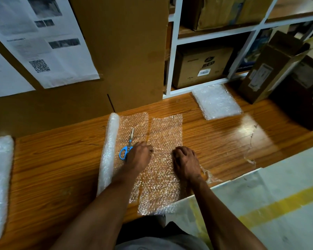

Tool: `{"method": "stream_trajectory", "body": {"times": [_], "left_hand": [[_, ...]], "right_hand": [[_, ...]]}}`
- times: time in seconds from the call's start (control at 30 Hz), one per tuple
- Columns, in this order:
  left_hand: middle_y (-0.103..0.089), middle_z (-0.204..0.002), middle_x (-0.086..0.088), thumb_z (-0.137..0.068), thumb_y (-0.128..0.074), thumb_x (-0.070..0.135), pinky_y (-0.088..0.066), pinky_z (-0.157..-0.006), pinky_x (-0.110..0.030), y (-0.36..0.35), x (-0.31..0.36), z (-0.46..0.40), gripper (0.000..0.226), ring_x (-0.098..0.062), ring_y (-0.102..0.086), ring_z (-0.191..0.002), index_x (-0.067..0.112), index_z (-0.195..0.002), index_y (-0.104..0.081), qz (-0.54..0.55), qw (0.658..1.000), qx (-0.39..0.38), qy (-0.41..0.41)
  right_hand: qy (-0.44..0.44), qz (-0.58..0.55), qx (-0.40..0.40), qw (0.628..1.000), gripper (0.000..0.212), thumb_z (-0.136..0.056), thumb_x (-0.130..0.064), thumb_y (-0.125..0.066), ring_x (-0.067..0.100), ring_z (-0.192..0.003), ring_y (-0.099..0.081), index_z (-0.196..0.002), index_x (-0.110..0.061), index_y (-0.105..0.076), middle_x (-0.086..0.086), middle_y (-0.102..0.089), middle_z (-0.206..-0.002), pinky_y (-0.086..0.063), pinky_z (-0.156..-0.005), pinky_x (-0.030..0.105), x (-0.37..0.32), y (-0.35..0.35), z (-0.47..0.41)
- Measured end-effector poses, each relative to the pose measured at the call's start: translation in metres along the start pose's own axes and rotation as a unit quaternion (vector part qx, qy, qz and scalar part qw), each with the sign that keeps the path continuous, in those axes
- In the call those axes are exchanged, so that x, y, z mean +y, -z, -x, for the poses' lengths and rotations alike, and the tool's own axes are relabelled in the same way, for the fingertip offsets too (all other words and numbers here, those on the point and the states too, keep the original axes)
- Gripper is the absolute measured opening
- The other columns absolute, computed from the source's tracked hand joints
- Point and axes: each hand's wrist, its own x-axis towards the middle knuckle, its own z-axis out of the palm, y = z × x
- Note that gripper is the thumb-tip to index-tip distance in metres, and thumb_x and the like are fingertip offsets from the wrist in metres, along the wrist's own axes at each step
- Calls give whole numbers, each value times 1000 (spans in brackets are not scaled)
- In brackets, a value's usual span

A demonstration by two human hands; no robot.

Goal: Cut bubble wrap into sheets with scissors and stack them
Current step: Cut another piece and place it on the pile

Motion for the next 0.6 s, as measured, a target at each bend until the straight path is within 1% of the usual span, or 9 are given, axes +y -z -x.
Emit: {"method": "stream_trajectory", "body": {"times": [0.03, 0.1, 0.17, 0.23, 0.27, 0.37, 0.47, 0.57, 0.6], "left_hand": [[-68, -126, 2, -92, -74, 22, -58, -88, -37, 0, 1, 1, 23, -16, -58, -110, 33, -112, -74, -6, 1000, 7, 1], [-70, -121, 2, -92, -73, 20, -59, -84, -38, 0, 3, 1, 19, -15, -59, -106, 32, -108, -75, -10, 1000, 25, -2], [-68, -123, 2, -93, -72, 19, -59, -83, -38, 1, 4, 0, 23, -16, -60, -105, 30, -112, -74, -4, 999, 38, -6], [-65, -127, 2, -92, -72, 17, -60, -84, -37, 1, 5, -2, 30, -16, -60, -107, 30, -119, -72, -8, 999, 38, -10], [-65, -129, 1, -92, -72, 17, -60, -83, -36, 1, 5, -3, 31, -16, -60, -109, 32, -119, -71, -14, 999, 34, -10], [-64, -129, 2, -92, -72, 17, -58, -81, -33, 2, 7, -4, 26, -16, -58, -110, 33, -113, -72, -29, 999, 27, 0], [-66, -123, 3, -92, -73, 16, -55, -81, -33, 1, 10, -8, 19, -15, -57, -107, 30, -104, -75, -26, 999, 25, -1], [-67, -118, 4, -90, -75, 15, -56, -84, -36, 0, 9, -11, 16, -14, -57, -104, 28, -99, -77, 11, 1000, 26, 14], [-67, -116, 4, -90, -75, 14, -56, -85, -37, 0, 7, -12, 16, -15, -58, -104, 27, -98, -77, 22, 999, 25, 14]], "right_hand": [[-1, -4, 2, 1000, 21, -100, -25, -55, 18, -113, -59, -119, -22, -65, -1, -67, -123, -41, -105, 38, -1, 4, 0], [-12, -12, -1, 1000, 23, -97, -22, -59, 20, -113, -61, -120, -21, -66, 0, -69, -122, -40, -105, 38, 0, 7, -2], [-38, -12, -26, 999, 36, -92, -20, -70, 23, -118, -59, -127, -21, -63, 2, -67, -127, -40, -106, 39, 4, 8, -3], [-56, 3, -61, 997, 51, -85, -22, -79, 25, -123, -55, -132, -25, -59, 1, -62, -134, -40, -107, 39, 9, 9, -4], [-58, 9, -72, 996, 53, -84, -24, -81, 25, -123, -55, -132, -25, -59, 1, -61, -135, -40, -106, 39, 11, 9, -5], [-48, 17, -88, 995, 51, -86, -25, -81, 25, -123, -53, -131, -19, -60, 5, -60, -135, -40, -107, 38, 13, 11, -9], [-60, 5, -77, 995, 38, -93, -24, -73, 26, -125, -50, -129, -21, -62, 5, -60, -137, -39, -105, 37, 15, 12, -12], [-68, -13, -51, 996, 25, -100, -19, -63, 25, -123, -47, -125, -20, -65, 3, -59, -133, -39, -103, 38, 17, 17, -13], [-65, -17, -58, 996, 25, -102, -18, -60, 25, -124, -46, -126, -19, -64, 2, -57, -133, -38, -105, 39, 19, 17, -14]]}}
